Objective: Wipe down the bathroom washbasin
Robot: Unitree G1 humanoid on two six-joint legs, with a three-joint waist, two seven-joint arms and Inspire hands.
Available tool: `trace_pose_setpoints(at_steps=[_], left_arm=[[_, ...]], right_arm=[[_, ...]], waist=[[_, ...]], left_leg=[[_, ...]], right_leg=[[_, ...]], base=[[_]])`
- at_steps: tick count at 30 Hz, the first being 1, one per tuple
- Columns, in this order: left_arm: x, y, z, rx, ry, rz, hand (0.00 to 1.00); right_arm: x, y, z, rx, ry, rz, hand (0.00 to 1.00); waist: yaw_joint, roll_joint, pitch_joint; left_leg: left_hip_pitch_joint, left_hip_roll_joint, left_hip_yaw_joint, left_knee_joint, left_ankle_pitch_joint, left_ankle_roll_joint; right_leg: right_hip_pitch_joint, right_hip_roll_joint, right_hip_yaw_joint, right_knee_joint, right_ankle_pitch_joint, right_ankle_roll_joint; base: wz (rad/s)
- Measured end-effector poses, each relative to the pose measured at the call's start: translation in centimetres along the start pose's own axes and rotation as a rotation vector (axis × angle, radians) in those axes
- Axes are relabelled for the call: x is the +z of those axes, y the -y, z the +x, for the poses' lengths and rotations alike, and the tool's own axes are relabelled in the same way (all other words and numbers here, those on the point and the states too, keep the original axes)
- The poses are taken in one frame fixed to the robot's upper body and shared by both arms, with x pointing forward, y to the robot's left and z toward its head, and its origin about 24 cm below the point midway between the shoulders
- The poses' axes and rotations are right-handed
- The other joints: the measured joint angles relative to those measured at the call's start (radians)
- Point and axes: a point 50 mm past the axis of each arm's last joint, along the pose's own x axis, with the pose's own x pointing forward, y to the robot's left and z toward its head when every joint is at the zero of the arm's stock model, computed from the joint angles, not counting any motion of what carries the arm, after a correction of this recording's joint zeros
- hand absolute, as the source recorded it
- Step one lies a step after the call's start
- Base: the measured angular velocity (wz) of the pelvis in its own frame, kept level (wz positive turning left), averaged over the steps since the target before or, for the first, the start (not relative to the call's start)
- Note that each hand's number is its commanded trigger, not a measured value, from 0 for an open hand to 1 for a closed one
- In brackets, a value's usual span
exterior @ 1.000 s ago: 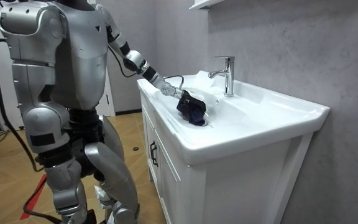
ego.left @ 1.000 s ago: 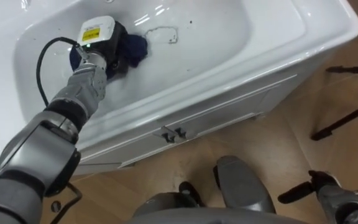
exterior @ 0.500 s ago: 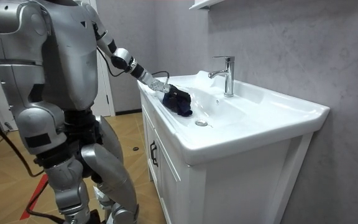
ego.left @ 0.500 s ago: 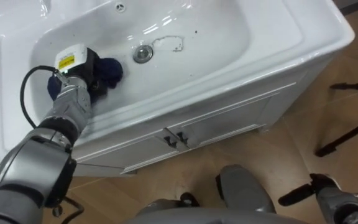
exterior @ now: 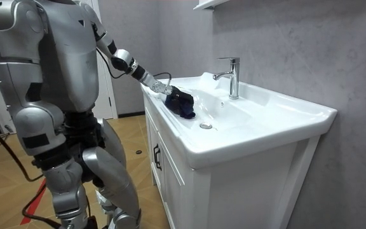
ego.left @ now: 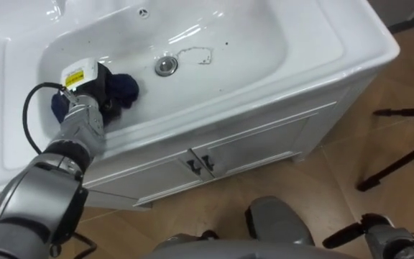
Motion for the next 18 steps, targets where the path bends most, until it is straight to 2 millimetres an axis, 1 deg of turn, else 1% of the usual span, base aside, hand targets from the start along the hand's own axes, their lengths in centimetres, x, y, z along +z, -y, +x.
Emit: trace_pose_setpoints(at_steps=[3,6,9,10,11,12,13,14,16,18], left_arm=[[-0.1,0.1,0.0,0.000,-0.002,0.000,1.00],[0.0,0.3,-0.1,0.005,-0.005,-0.012,1.00],[0.1,0.5,-0.2,0.018,-0.033,-0.093,1.00],[0.1,0.5,-0.2,0.019,-0.054,-0.153,1.00],[0.0,0.3,-0.1,0.023,-0.072,-0.203,1.00],[0.0,0.2,-0.1,0.026,-0.080,-0.226,1.00],[0.1,0.0,0.0,0.030,-0.087,-0.256,1.00],[0.5,-0.6,0.3,0.041,-0.086,-0.292,1.00],[1.1,-1.1,0.5,0.048,-0.094,-0.366,1.00],[1.7,-1.9,0.9,0.060,-0.097,-0.437,1.00]], right_arm=[[0.4,-0.3,-0.1,0.006,0.009,0.001,0.00],[0.7,-0.4,-0.1,-0.007,0.020,-0.013,0.00],[0.9,-0.4,-0.1,-0.019,0.032,-0.017,0.00],[1.0,-0.5,-0.1,-0.019,0.036,-0.017,0.00],[1.4,-0.6,-0.2,-0.021,0.044,-0.015,0.00],[1.6,-0.7,-0.2,-0.023,0.049,-0.014,0.00],[1.9,-0.8,-0.3,-0.025,0.059,-0.012,0.00],[2.2,-1.0,-0.3,-0.028,0.068,-0.017,0.00],[2.3,-1.2,-0.4,-0.034,0.076,-0.017,0.00],[2.9,-1.6,-0.5,-0.039,0.104,-0.010,0.00]], waist=[[0.004,0.002,-0.0022],[0.015,0.001,-0.0040],[0.026,-0.002,-0.0033],[0.029,-0.007,-0.0026],[0.030,-0.014,0.0006],[0.030,-0.017,0.0018],[0.030,-0.018,0.0029],[0.030,-0.023,0.0028],[0.025,-0.026,0.0048],[0.024,-0.035,0.0116]], left_leg=[[-0.001,0.006,-0.001,0.003,-0.001,-0.006],[0.004,0.009,0.002,0.004,0.000,-0.012],[0.005,0.008,0.001,0.007,0.003,-0.016],[0.003,0.008,0.001,0.010,0.004,-0.017],[-0.001,0.006,0.001,0.016,0.004,-0.018],[-0.005,0.006,0.001,0.022,0.004,-0.018],[-0.015,0.008,-0.005,0.031,0.004,-0.018],[-0.027,0.006,-0.014,0.041,0.004,-0.017],[-0.051,0.007,-0.028,0.061,0.004,-0.017],[-0.076,0.007,-0.037,0.076,0.003,-0.017]], right_leg=[[-0.001,0.005,-0.001,0.000,0.000,-0.009],[0.000,0.008,0.002,0.005,0.000,-0.022],[-0.003,0.008,0.004,0.009,-0.003,-0.026],[-0.006,0.007,0.004,0.013,-0.006,-0.026],[-0.013,0.004,0.004,0.024,-0.013,-0.026],[-0.017,0.003,0.003,0.029,-0.016,-0.023],[-0.021,0.003,0.000,0.030,-0.019,-0.019],[-0.032,-0.001,-0.004,0.040,-0.022,-0.020],[-0.047,0.000,-0.007,0.046,-0.024,-0.020],[-0.066,0.002,-0.004,0.058,-0.023,-0.019]], base=[[0.00],[0.00],[0.00],[0.00],[0.00],[0.06],[0.10],[0.13],[0.18],[0.10]])
